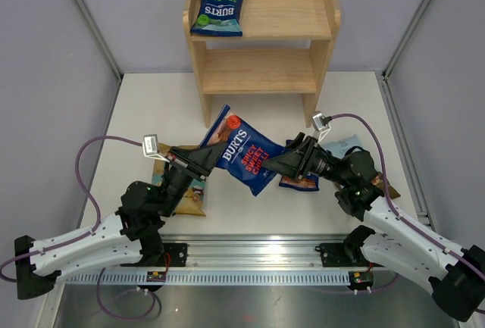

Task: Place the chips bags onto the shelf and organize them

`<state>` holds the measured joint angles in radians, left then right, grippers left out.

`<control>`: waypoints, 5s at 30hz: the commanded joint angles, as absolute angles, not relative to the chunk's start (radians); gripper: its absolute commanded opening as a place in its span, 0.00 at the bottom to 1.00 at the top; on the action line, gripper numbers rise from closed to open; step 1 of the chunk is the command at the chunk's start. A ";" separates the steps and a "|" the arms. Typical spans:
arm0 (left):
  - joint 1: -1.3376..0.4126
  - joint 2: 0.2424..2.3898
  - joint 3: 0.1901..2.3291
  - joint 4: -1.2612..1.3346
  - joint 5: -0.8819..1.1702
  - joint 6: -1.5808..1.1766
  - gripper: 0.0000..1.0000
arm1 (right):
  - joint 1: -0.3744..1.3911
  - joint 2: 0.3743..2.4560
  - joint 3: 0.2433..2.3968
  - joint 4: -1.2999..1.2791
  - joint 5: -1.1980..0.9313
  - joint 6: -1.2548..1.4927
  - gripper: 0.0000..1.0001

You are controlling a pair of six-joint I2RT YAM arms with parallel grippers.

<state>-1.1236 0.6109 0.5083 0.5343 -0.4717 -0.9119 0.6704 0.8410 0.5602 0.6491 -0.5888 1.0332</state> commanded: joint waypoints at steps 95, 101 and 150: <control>-1.115 0.245 0.902 -0.842 -0.785 -0.482 0.79 | 0.509 2.002 2.401 -0.298 0.448 1.120 0.27; -1.114 0.245 0.902 -0.848 -0.795 -0.491 0.78 | 0.512 2.033 2.519 -0.471 0.416 1.152 0.42; -1.117 0.218 0.911 -0.888 -0.864 -0.535 0.76 | 0.525 1.879 2.280 -0.539 0.334 1.267 0.11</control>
